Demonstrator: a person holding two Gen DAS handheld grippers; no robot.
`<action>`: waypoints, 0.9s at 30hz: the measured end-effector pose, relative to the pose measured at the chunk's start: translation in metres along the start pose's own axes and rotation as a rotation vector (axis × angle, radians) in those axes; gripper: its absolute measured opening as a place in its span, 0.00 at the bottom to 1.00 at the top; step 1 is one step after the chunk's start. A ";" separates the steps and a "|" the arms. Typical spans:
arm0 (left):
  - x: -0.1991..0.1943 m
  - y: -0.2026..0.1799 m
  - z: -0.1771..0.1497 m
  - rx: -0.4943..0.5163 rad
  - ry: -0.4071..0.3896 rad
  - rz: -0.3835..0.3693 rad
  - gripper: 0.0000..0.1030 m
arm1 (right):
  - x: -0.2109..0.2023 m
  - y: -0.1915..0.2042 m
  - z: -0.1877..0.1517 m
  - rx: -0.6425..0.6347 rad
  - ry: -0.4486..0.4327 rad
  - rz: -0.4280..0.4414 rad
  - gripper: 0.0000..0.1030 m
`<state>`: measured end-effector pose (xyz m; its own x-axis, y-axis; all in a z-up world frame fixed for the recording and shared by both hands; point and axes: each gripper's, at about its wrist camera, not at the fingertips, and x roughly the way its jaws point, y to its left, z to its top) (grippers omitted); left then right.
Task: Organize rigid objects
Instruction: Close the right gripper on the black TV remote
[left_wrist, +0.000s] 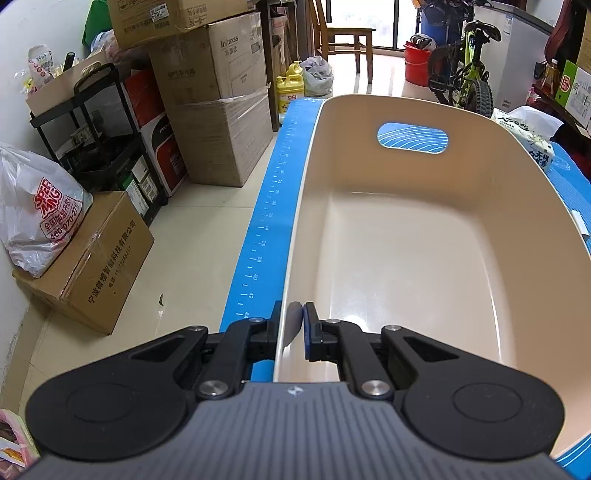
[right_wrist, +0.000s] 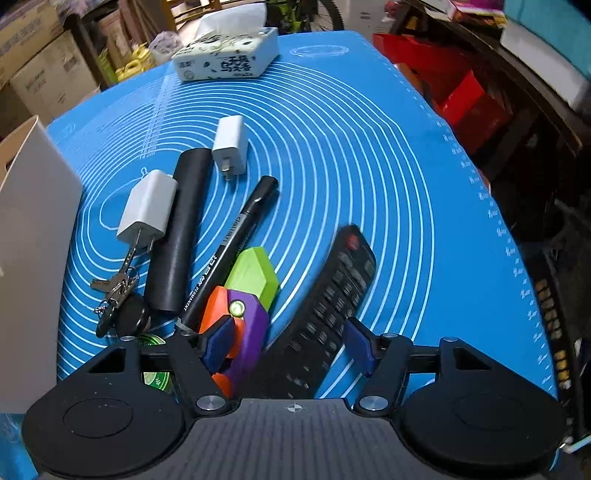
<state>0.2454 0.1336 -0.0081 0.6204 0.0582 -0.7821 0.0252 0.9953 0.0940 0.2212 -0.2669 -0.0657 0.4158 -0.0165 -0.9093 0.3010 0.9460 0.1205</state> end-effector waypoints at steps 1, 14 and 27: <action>0.000 0.000 0.000 -0.001 -0.001 0.000 0.10 | 0.000 -0.002 -0.002 0.009 -0.003 0.008 0.68; 0.000 0.000 0.000 -0.002 -0.002 0.000 0.10 | 0.006 -0.023 -0.013 0.102 -0.036 0.146 0.77; -0.001 0.000 0.000 -0.005 -0.006 -0.001 0.10 | 0.004 -0.025 -0.036 0.083 -0.178 0.254 0.49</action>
<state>0.2447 0.1338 -0.0070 0.6253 0.0563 -0.7783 0.0219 0.9957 0.0897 0.1846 -0.2787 -0.0868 0.6279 0.1537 -0.7630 0.2344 0.8974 0.3737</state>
